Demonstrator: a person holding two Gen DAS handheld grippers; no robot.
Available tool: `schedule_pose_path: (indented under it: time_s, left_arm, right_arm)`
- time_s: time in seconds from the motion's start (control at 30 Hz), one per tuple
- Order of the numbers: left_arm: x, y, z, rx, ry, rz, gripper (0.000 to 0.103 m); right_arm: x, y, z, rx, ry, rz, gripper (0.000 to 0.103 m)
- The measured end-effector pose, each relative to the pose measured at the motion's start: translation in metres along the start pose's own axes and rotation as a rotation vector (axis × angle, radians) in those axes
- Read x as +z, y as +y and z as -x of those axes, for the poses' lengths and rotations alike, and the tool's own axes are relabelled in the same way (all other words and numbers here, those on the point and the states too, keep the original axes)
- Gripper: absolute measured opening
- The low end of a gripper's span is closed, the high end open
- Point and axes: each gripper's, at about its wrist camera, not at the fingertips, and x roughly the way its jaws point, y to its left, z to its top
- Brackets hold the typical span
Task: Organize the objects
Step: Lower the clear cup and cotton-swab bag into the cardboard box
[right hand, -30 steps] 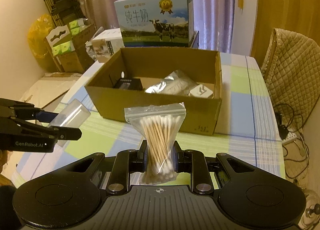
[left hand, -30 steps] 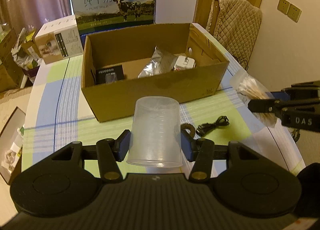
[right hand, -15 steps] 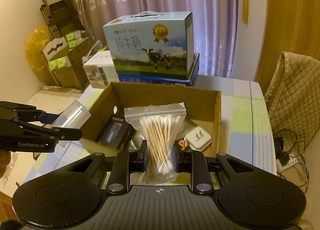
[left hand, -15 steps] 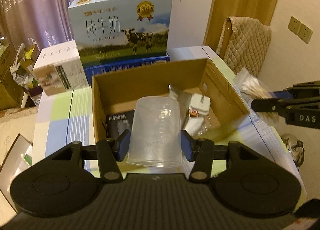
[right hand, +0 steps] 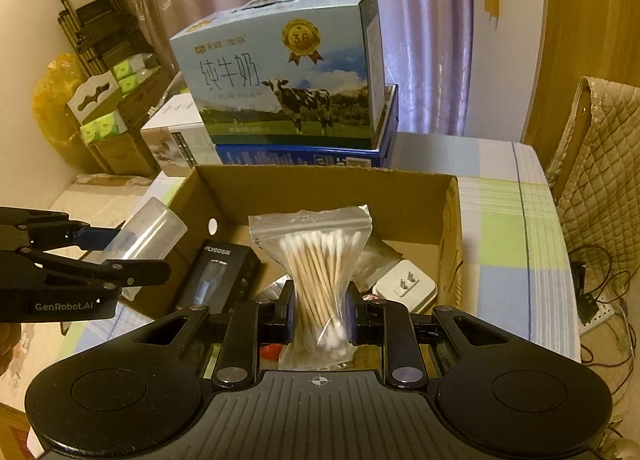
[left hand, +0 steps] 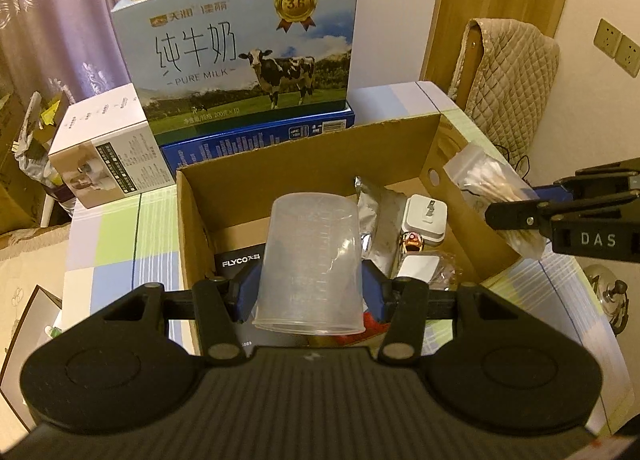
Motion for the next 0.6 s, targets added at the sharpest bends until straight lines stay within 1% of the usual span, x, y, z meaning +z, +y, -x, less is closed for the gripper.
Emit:
schedule_pose_path:
  time_s: [0.37,0.4,0.43,0.47,0.5,0.6]
  left_arm:
    - [0.009,0.002,-0.022,-0.01,0.001,0.02,0.048]
    - [0.011,0.002,-0.025,-0.01,-0.003,0.026,0.05]
    - [0.012,0.003,-0.027,-0.01,-0.011,0.037,0.057]
    - [0.013,0.005,-0.028,-0.012,-0.018,0.051,0.073]
    - [0.014,0.006,-0.029,-0.014,-0.022,0.063,0.074]
    - [0.013,0.007,-0.029,-0.008,-0.024,0.065,0.074]
  right_arm:
    - [-0.001,-0.013,-0.017,-0.017,0.014,-0.023,0.02]
    - [-0.001,-0.014,-0.018,-0.017,0.014,-0.025,0.02]
    - [-0.001,-0.014,-0.019,-0.018,0.015,-0.026,0.02]
    - [-0.001,-0.014,-0.019,-0.018,0.016,-0.029,0.02]
    - [-0.001,-0.015,-0.019,-0.017,0.016,-0.032,0.02]
    - [-0.002,-0.016,-0.02,-0.017,0.016,-0.032,0.02]
